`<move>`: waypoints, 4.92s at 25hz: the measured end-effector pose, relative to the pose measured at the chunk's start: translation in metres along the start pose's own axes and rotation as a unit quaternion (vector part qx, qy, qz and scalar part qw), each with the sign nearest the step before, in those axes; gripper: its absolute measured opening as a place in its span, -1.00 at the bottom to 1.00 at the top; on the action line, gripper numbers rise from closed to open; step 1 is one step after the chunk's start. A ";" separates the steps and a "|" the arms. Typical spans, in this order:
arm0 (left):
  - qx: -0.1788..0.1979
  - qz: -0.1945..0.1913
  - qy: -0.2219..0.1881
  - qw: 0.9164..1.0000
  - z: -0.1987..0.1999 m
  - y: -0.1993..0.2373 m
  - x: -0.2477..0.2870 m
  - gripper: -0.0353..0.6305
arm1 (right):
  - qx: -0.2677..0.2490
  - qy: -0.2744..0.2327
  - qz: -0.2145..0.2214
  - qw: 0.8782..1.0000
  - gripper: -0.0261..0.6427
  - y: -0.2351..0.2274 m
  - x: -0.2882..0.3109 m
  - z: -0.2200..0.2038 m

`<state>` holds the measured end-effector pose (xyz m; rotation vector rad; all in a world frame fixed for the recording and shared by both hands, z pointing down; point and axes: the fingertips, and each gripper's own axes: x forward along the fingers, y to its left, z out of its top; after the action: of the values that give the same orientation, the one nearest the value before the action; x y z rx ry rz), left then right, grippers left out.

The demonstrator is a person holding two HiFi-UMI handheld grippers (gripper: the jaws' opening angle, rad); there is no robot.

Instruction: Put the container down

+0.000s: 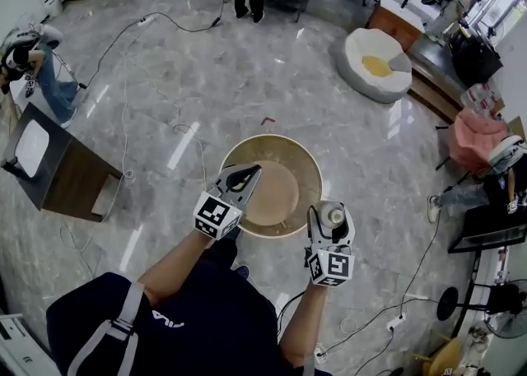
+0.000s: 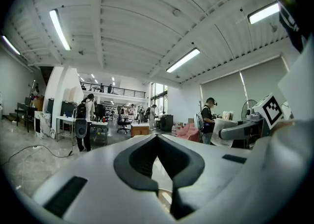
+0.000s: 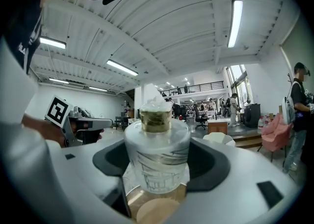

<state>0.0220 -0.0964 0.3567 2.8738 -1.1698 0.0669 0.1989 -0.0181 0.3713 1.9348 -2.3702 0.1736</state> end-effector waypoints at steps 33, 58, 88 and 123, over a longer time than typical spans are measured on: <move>-0.010 -0.035 -0.006 0.999 0.004 0.101 0.142 -0.82 | -0.026 -0.004 -0.024 0.999 0.09 -0.050 0.156 0.034; -0.007 -0.033 0.061 0.998 -0.139 0.108 0.178 -0.82 | -0.011 0.071 0.040 0.997 0.09 -0.054 0.207 -0.127; -0.080 -0.038 0.173 0.981 -0.506 0.115 0.186 -0.82 | 0.020 0.139 0.016 0.990 0.09 -0.066 0.315 -0.522; -0.101 -0.032 0.226 0.968 -0.566 0.116 0.172 -0.82 | 0.007 0.186 -0.016 0.982 0.09 -0.060 0.344 -0.610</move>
<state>0.0493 -0.2702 0.9332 2.5238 -0.9327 0.5369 0.1815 -0.2808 1.0234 1.7587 -2.0988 0.5035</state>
